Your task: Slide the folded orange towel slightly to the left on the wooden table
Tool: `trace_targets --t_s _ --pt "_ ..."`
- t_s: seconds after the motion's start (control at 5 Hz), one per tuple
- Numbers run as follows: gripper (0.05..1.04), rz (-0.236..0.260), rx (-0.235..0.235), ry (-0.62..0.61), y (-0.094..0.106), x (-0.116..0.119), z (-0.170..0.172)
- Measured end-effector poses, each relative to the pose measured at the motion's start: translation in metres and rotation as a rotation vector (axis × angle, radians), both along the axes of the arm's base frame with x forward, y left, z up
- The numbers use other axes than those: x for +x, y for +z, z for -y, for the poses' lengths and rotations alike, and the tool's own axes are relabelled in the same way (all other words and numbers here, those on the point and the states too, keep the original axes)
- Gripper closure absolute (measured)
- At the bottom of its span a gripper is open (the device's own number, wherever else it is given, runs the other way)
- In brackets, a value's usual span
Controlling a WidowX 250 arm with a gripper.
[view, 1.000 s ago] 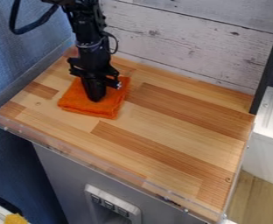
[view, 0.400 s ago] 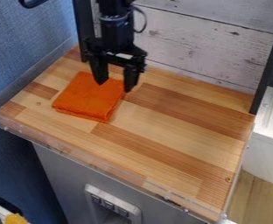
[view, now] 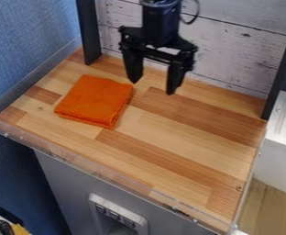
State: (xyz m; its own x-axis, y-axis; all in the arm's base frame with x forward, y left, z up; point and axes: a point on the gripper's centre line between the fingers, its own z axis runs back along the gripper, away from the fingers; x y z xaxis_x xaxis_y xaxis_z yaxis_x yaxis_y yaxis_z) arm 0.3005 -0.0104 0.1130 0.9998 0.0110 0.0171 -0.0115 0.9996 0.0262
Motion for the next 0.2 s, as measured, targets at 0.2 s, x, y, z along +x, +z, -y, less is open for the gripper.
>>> trace_targets --t_s 0.2 --pt "0.085 -0.004 0.001 -0.009 0.0082 -0.0068 0.0193"
